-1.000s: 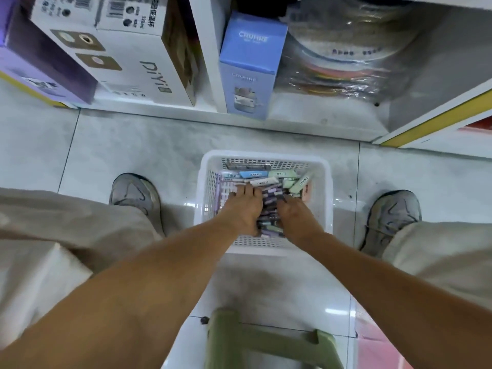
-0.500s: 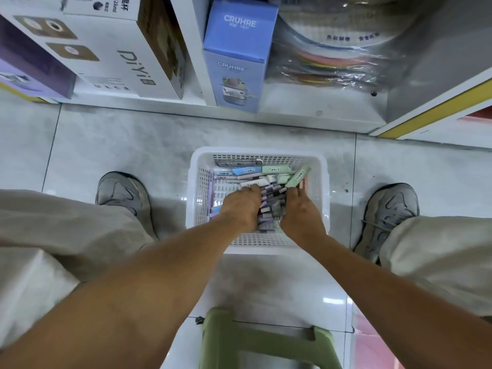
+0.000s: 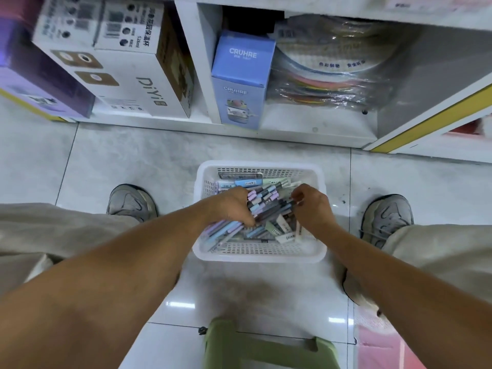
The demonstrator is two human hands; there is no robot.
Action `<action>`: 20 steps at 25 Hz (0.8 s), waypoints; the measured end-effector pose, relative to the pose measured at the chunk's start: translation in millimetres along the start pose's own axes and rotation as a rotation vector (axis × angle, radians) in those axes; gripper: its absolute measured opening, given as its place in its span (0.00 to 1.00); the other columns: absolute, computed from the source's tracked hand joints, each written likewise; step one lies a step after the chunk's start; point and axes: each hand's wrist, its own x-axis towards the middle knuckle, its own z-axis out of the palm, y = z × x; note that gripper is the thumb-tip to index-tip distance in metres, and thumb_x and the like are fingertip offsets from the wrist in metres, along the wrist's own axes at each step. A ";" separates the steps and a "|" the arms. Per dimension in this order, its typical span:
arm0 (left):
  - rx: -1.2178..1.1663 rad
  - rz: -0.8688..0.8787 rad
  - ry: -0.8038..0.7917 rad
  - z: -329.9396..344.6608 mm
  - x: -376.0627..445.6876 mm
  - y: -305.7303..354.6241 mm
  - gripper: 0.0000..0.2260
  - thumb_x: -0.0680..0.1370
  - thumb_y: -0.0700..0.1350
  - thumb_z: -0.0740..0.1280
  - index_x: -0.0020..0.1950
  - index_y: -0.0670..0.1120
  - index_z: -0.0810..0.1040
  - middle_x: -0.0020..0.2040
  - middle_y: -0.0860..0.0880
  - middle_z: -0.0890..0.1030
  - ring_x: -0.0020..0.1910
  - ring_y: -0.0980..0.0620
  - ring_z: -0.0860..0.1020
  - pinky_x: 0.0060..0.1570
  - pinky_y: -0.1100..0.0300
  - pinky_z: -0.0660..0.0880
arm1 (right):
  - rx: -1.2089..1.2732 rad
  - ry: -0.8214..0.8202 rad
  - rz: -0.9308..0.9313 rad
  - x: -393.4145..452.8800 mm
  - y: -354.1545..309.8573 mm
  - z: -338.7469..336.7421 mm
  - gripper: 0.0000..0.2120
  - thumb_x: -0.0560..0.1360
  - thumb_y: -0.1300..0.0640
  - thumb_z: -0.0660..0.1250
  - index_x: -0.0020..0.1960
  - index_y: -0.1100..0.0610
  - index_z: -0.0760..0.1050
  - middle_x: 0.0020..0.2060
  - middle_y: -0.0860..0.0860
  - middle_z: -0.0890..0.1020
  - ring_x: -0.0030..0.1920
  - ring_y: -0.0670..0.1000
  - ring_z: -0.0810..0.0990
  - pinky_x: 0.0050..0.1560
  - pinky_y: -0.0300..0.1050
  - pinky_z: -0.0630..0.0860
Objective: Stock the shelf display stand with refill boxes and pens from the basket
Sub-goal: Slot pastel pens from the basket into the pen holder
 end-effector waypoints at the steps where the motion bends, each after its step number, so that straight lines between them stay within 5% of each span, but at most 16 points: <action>1: -0.039 0.013 -0.001 -4.6 -5.5 0.9 0.17 0.64 0.39 0.75 0.52 0.42 0.81 0.46 0.44 0.85 0.45 0.46 0.84 0.50 0.49 0.82 | -0.028 -0.042 -0.006 0.6 -1.8 -3.5 0.12 0.75 0.69 0.63 0.53 0.57 0.77 0.51 0.55 0.82 0.50 0.55 0.81 0.50 0.51 0.81; 3: -0.097 0.020 0.009 -13.4 -17.2 5.7 0.16 0.63 0.39 0.75 0.50 0.40 0.82 0.46 0.42 0.85 0.45 0.44 0.84 0.51 0.47 0.82 | -0.042 -0.158 -0.007 1.3 -8.7 -12.8 0.11 0.76 0.68 0.63 0.54 0.59 0.79 0.52 0.57 0.82 0.52 0.57 0.82 0.53 0.52 0.81; 8: -0.208 0.000 0.004 -34.7 -48.0 27.5 0.16 0.62 0.38 0.75 0.49 0.38 0.82 0.44 0.39 0.85 0.45 0.39 0.84 0.48 0.45 0.82 | 0.413 -0.353 0.190 -8.3 -30.7 -46.7 0.15 0.73 0.73 0.69 0.58 0.64 0.74 0.51 0.66 0.83 0.47 0.61 0.85 0.55 0.59 0.82; 12: -0.275 0.090 -0.011 -52.2 -88.9 53.3 0.14 0.64 0.36 0.74 0.48 0.36 0.81 0.40 0.40 0.83 0.39 0.43 0.83 0.43 0.53 0.81 | 0.898 -0.387 0.231 -20.5 -52.7 -83.9 0.09 0.74 0.76 0.65 0.54 0.69 0.75 0.49 0.66 0.84 0.46 0.59 0.87 0.47 0.48 0.85; 17: -0.436 0.223 -0.031 -65.4 -144.3 88.9 0.14 0.67 0.33 0.71 0.52 0.36 0.79 0.47 0.35 0.83 0.48 0.39 0.82 0.52 0.45 0.79 | 1.138 -0.315 0.070 -46.8 -83.6 -140.7 0.06 0.79 0.71 0.64 0.55 0.68 0.77 0.42 0.63 0.84 0.39 0.58 0.86 0.40 0.42 0.83; 20: -0.451 0.301 -0.073 -79.0 -186.1 116.7 0.12 0.70 0.32 0.69 0.53 0.36 0.76 0.52 0.34 0.83 0.43 0.43 0.83 0.45 0.53 0.81 | 1.062 -0.139 -0.112 -74.8 -111.3 -182.4 0.06 0.79 0.69 0.65 0.56 0.64 0.76 0.38 0.59 0.84 0.32 0.53 0.84 0.35 0.41 0.82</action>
